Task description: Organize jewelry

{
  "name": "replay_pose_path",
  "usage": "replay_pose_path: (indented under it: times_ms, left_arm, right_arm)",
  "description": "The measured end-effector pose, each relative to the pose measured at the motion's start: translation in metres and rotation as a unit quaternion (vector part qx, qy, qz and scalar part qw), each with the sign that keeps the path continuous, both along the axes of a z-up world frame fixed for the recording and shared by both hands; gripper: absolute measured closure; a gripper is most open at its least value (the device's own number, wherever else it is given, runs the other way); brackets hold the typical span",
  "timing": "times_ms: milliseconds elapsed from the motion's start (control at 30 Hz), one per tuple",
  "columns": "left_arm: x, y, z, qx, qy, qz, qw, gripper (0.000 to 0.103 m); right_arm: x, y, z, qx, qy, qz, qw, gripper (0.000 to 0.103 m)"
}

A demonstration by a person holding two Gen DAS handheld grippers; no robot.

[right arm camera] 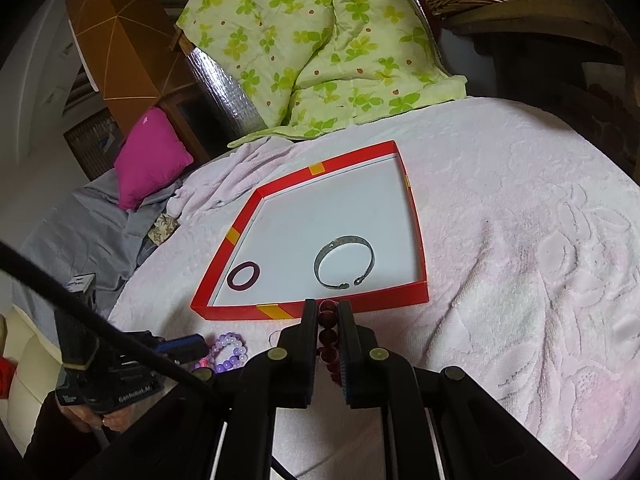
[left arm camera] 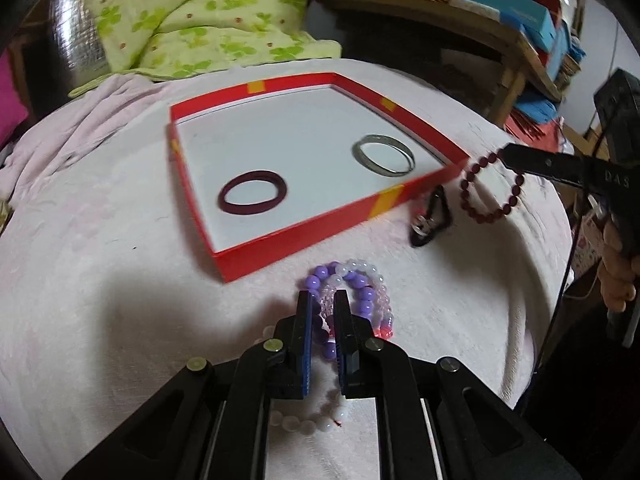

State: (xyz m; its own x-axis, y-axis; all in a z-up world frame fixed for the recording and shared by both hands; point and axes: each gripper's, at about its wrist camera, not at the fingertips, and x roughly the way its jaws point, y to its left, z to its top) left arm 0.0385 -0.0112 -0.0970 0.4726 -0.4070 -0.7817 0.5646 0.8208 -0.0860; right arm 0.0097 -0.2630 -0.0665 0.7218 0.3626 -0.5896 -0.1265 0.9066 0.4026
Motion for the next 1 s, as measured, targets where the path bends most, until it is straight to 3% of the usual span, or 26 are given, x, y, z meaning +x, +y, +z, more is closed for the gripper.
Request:
replay_pose_path:
  times_ms: [200,367,467,567,700,900,1000]
  left_arm:
    - [0.0,-0.01,-0.003,-0.015,0.019,-0.026,0.9994,0.093]
    - [-0.003,-0.027,-0.012,-0.002,0.035,-0.046,0.9983,0.093]
    - [-0.001,-0.024,-0.008,-0.011,0.034,-0.034,0.9988,0.092]
    - [0.002,-0.018,-0.004,-0.017,0.029,-0.023,0.9992,0.082]
    - [0.0,-0.015,0.001,-0.022,0.015,-0.019,0.9995,0.08]
    - [0.003,-0.024,-0.009,-0.005,0.026,-0.032,0.9991,0.08]
    - [0.005,-0.025,-0.011,-0.014,0.034,-0.032,0.9988,0.08]
  right_arm:
    - [-0.001,0.002,-0.002,-0.006,0.002,0.003,1.0,0.092]
    - [-0.002,-0.001,-0.001,-0.003,0.002,-0.002,1.0,0.092]
    - [-0.003,-0.002,-0.001,-0.002,0.003,0.0,1.0,0.092]
    - [-0.004,-0.003,-0.001,-0.003,0.003,-0.001,1.0,0.092]
    - [-0.005,-0.004,-0.001,0.003,0.003,-0.003,1.0,0.092]
    - [-0.004,-0.001,-0.001,-0.001,0.005,0.002,1.0,0.092]
    - [-0.004,-0.001,-0.001,-0.001,0.005,0.001,1.0,0.092]
